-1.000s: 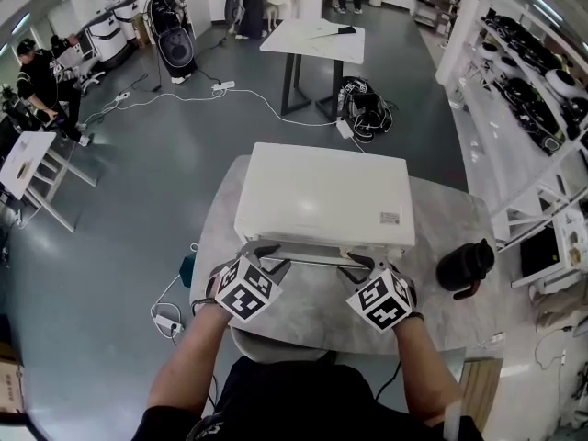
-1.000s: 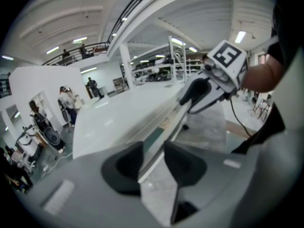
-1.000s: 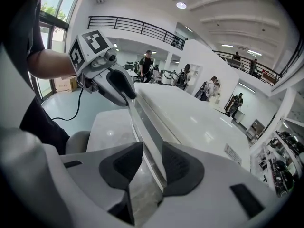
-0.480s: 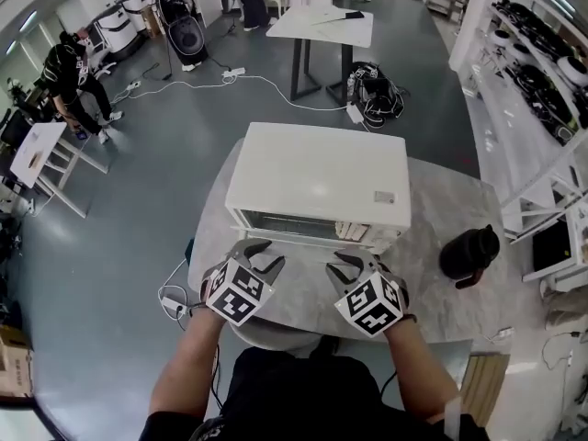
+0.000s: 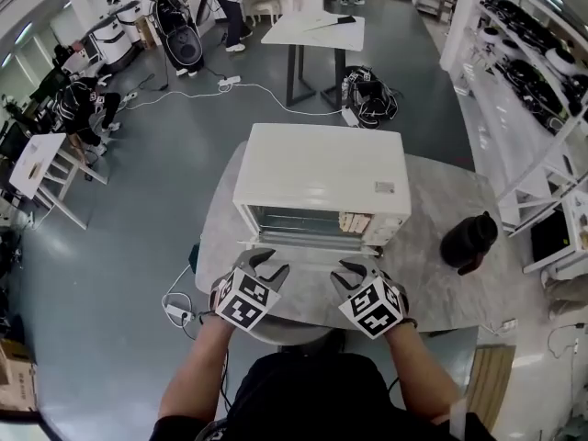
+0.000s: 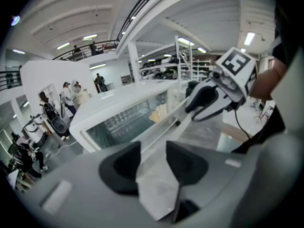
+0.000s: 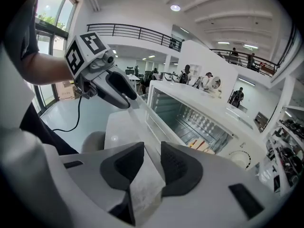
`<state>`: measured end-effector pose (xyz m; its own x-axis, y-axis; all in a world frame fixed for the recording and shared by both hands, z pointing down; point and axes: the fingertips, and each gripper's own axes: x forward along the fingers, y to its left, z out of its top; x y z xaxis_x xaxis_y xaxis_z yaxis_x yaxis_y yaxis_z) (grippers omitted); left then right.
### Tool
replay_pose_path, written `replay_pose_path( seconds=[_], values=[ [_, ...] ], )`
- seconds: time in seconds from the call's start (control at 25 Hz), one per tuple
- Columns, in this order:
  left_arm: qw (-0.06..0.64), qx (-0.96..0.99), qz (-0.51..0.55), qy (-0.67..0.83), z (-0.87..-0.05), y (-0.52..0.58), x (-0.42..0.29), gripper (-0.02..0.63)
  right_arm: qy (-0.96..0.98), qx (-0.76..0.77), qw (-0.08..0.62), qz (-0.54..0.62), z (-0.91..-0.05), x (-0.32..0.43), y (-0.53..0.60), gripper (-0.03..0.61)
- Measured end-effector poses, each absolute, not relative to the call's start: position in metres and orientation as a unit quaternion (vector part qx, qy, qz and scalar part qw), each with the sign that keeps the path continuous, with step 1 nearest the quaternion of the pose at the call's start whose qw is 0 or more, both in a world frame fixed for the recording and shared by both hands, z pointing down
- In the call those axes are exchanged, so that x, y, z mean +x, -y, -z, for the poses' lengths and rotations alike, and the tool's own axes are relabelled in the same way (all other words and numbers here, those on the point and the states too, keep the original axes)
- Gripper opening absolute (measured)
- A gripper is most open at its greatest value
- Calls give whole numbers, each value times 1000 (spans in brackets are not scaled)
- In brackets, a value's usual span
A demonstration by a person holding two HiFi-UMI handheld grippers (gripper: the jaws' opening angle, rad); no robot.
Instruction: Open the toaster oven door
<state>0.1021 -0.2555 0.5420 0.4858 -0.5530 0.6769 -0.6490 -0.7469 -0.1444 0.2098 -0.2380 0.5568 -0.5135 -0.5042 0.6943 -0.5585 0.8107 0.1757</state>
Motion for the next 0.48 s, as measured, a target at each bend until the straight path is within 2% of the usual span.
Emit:
replay_pose_path(
  seconds=[0.48],
  values=[
    [98,875,-366,301,-581,225,83,179,838,349,412,-76,-583,208,211,118]
  ],
)
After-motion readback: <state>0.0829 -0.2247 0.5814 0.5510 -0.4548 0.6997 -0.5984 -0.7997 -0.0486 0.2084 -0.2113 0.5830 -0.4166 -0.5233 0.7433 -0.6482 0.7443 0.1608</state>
